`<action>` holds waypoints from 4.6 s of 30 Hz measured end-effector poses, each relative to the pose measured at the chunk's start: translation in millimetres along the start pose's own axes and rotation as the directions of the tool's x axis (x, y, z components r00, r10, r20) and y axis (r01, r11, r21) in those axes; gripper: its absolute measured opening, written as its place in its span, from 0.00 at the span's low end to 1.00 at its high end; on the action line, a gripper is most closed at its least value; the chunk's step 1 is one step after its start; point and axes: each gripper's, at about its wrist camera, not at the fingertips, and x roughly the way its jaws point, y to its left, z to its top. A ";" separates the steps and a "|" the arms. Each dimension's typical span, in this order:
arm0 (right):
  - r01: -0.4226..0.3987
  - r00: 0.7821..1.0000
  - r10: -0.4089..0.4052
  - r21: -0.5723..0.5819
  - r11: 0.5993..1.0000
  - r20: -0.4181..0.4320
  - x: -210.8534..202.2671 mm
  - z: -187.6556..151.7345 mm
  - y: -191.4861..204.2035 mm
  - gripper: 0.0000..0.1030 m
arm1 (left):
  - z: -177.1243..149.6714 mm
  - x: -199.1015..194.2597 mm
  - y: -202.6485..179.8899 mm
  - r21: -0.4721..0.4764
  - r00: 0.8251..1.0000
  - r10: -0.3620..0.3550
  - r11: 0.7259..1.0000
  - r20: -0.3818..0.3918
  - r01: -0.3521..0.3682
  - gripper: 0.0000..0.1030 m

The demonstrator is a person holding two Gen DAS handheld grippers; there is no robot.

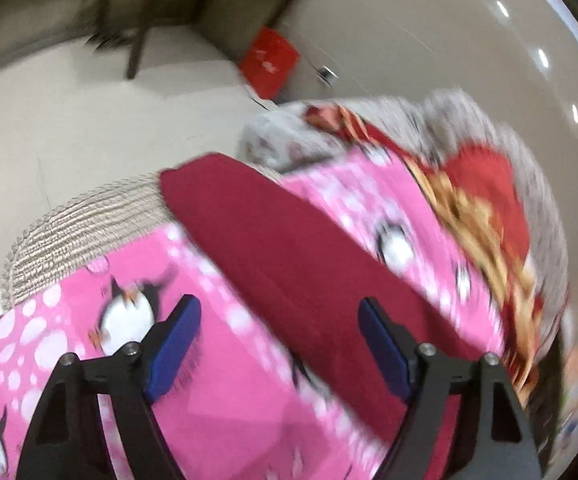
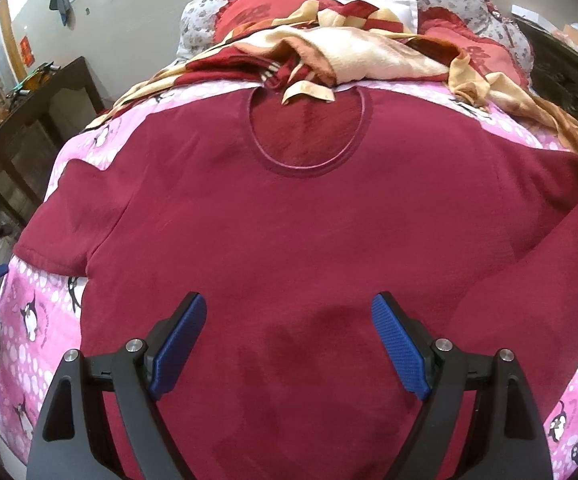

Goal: Fold small clothes
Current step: 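Close the left tool on the sweatshirt sleeve and lift it, then lay the sleeve across the sweatshirt body and open the left tool, then close the right tool on the sweatshirt side edge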

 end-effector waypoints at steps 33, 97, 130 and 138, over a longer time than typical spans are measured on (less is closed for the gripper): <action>0.000 0.999 -0.001 -0.026 1.000 -0.044 16.5 -1.1 7.3 1.00 | 38.4 2.3 -4.5 0.082 0.989 0.086 0.992 0.118 -0.096 0.09; -0.447 0.893 0.451 -0.102 0.889 0.017 45.6 73.0 129.2 0.32 | -106.7 -12.0 -83.3 0.503 0.999 0.018 0.863 0.049 -0.040 0.75; -0.262 0.957 0.258 0.016 0.965 0.135 -21.4 66.0 -19.0 0.32 | -151.1 -25.5 -121.1 0.594 1.000 0.002 0.804 0.014 -0.010 0.75; -0.209 0.971 0.201 0.047 0.977 0.133 -27.8 65.8 -46.2 0.32 | -158.5 -22.7 -131.0 0.617 1.000 0.003 0.787 0.008 -0.007 0.75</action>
